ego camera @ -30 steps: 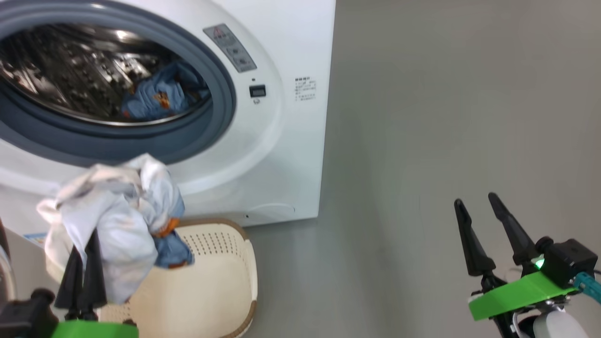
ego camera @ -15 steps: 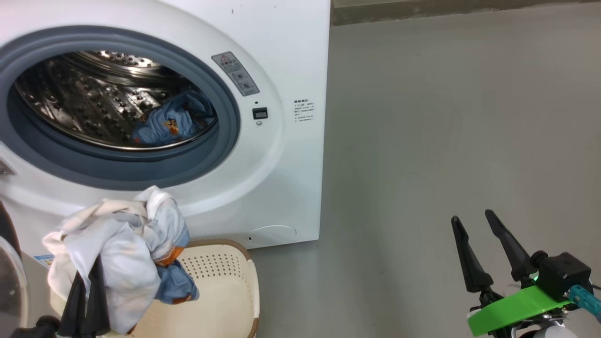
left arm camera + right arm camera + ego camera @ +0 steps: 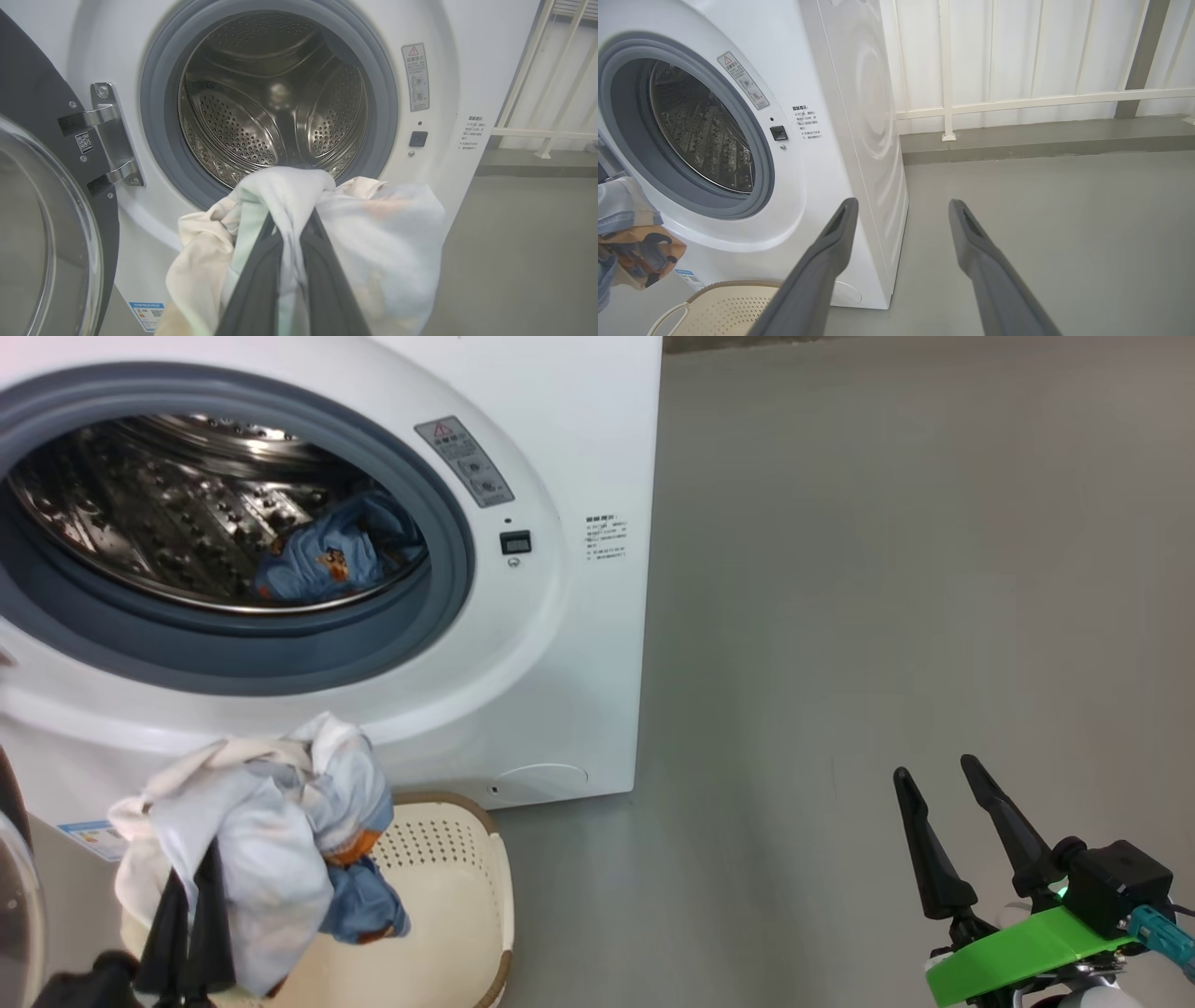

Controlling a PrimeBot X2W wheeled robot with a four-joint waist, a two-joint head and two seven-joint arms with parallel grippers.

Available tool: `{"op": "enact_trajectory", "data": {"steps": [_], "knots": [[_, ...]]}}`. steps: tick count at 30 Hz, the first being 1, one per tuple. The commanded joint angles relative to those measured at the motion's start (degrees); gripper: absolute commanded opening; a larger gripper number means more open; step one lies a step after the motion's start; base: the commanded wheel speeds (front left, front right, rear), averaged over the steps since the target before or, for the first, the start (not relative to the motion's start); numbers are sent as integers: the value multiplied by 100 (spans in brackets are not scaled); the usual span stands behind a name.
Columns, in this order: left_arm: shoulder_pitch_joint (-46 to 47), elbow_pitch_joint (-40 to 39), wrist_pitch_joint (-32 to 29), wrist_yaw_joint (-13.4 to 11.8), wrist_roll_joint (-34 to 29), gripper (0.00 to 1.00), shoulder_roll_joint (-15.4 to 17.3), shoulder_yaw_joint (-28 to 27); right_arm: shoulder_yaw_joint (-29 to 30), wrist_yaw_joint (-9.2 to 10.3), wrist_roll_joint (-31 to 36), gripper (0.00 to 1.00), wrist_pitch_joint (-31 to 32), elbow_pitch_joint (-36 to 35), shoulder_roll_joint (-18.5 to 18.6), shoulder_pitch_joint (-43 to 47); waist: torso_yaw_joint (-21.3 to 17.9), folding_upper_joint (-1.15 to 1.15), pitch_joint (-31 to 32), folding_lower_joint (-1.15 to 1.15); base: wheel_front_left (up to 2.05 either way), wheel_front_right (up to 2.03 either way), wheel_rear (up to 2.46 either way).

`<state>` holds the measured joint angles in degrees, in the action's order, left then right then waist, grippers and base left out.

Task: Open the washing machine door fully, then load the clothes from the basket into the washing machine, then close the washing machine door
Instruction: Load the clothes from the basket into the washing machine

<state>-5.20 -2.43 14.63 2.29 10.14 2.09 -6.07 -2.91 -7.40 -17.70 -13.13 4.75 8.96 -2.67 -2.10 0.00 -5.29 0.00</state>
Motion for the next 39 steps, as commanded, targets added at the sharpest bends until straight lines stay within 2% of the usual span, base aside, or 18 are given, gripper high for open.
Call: {"op": "enact_trajectory", "data": {"steps": [1,10,17,23,28,39], "knots": [[341,-103,37,-3,-8,0,79,-185,-124,-9,23,100,-37,-153,38,-104,-15,0,-80,0,0,0,0],[1297,517,37,148,-121,0,162,-300,-178,-9,-13,100,-101,-131,13,-244,-172,0,-519,0,0,0,0],[2536,1264,37,321,-258,0,644,-221,-240,-9,-53,100,-137,-159,93,-432,-359,0,-956,0,0,0,0],[3631,2033,31,362,-306,0,1035,-188,-279,-9,-99,100,-161,-161,103,-584,-541,0,-1347,0,0,0,0],[4391,2618,-6,374,-280,0,1221,-161,-267,-9,-135,100,-174,-167,98,-662,-663,0,-1711,0,0,0,0],[5852,3744,-618,409,-135,0,1656,-124,-175,-9,-176,100,-185,-312,89,-802,-719,0,-2681,0,0,0,0]]}}
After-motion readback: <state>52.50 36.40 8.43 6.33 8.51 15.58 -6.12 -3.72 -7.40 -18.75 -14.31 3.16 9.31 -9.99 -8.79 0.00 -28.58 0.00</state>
